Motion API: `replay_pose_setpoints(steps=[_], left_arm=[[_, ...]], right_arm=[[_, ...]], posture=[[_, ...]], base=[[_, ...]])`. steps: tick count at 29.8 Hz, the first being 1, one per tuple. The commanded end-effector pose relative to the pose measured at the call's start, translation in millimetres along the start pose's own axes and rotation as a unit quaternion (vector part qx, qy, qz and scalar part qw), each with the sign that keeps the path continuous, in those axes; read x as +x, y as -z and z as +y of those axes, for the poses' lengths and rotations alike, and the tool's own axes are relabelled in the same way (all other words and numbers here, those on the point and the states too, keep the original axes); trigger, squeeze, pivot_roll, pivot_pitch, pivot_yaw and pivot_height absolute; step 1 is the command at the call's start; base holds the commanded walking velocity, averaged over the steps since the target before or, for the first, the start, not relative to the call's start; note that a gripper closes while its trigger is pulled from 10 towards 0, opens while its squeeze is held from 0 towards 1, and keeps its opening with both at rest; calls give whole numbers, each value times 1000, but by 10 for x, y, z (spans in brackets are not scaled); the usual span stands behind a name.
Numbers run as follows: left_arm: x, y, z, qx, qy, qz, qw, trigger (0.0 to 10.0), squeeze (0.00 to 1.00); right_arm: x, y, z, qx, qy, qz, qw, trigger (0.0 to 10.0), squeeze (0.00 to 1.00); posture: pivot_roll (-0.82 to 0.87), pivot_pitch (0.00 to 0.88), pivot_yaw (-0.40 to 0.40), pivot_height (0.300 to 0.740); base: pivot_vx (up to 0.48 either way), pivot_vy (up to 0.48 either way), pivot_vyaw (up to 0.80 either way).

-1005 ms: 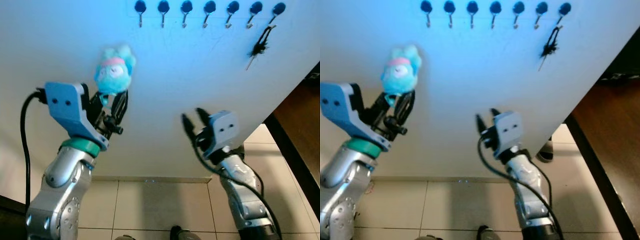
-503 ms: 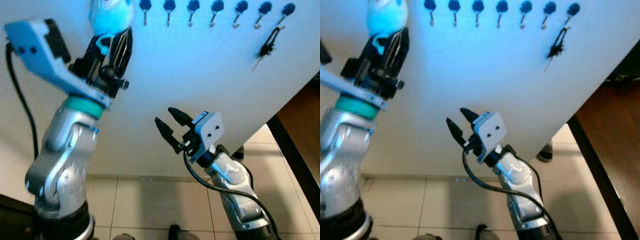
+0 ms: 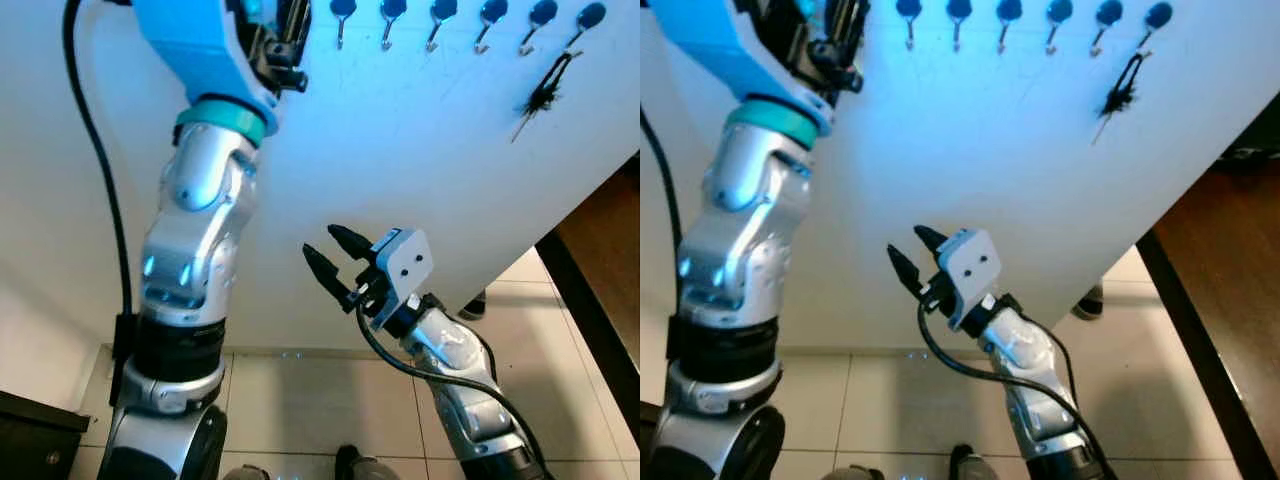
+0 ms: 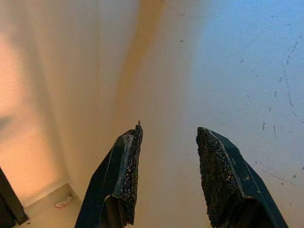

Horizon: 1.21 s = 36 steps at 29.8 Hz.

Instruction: Hang keys on a hook

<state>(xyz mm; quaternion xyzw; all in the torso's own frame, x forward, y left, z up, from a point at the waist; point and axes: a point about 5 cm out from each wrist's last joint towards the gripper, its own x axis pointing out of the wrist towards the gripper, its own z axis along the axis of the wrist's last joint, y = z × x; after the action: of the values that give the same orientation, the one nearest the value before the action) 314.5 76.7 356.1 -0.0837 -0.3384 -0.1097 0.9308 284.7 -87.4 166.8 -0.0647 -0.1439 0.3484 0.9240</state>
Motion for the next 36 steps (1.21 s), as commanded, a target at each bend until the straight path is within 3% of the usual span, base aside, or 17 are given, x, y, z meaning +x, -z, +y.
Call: replay_pose_setpoints(steps=[1, 3, 11, 27, 36], left_arm=[[15, -20, 4, -3, -5, -10, 1000, 10000, 0], [143, -36, -34, -7, -18, -28, 999, 10000, 0], [258, 24, -127, -1, -16, -43, 999, 10000, 0], [242, 180, -227, -3, -6, -31, 1000, 10000, 0], [258, 129, -72, 50, -27, -59, 997, 10000, 0]], right_arm=[[-30, 56, 11, 5, 2, 10, 1000, 10000, 0], [-52, 63, 7, 4, 4, 13, 1000, 10000, 0], [-74, 59, 11, 3, 10, 14, 1000, 10000, 0], [-55, 67, 40, 6, 11, 13, 1000, 10000, 0], [-92, 77, 33, 7, 17, 15, 1000, 10000, 0]], posture=[[57, 125, 65, 740], [40, 129, 66, 740], [20, 140, 78, 740], [28, 145, 87, 740], [32, 148, 88, 740]], base=[[0, 0, 0], [0, 0, 0], [0, 0, 0], [0, 0, 0], [0, 0, 0]])
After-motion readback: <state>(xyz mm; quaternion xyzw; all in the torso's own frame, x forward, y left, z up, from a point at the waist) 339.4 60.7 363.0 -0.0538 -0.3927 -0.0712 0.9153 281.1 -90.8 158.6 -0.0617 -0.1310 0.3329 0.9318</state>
